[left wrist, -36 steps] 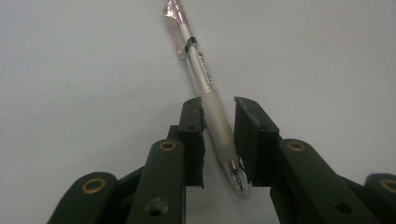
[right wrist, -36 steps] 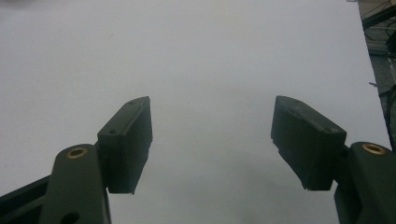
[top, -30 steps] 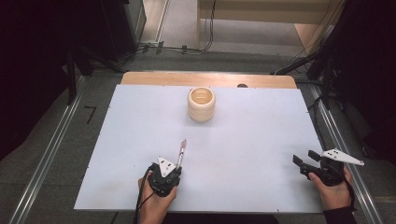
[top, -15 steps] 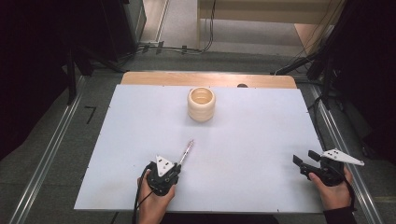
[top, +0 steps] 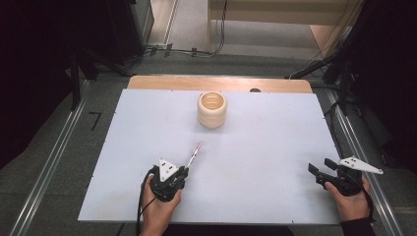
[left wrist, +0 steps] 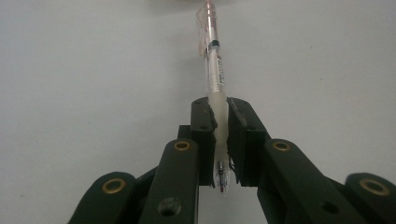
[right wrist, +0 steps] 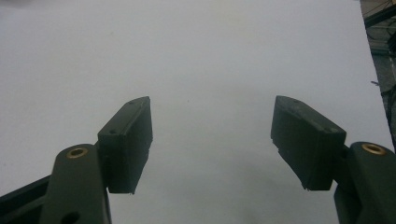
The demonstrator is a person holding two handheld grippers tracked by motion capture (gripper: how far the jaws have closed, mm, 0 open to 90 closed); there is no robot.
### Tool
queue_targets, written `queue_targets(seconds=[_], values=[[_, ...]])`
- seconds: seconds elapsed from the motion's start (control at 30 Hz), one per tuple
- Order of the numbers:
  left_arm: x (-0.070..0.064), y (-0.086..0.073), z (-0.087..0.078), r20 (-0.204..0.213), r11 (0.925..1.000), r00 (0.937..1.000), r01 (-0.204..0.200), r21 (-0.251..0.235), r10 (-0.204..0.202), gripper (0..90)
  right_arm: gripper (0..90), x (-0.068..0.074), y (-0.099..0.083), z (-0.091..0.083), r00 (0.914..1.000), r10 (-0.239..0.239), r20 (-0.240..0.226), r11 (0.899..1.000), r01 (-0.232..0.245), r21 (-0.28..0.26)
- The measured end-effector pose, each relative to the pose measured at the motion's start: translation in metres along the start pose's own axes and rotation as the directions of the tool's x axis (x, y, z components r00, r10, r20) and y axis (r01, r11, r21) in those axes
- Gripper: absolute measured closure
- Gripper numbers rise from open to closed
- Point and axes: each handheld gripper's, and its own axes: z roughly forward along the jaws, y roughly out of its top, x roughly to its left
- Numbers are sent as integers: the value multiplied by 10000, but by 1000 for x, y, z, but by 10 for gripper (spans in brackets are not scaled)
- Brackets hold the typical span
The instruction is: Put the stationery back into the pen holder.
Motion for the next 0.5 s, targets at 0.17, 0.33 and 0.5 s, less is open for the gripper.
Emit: queue_targets(seconds=[0.17,0.33,0.5], values=[[2,5,0,122,10000,9999,-48,-10,48,817,283,0,0,1,10000,-41,-2,10000,41,21],[3,10,-3,167,9999,9999,-8,-152,11,817,283,0,0,0,10000,24,14,10000,-24,48],[6,17,-5,162,9992,9998,78,-379,-72,817,283,0,0,0,10000,28,0,10000,-28,58]])
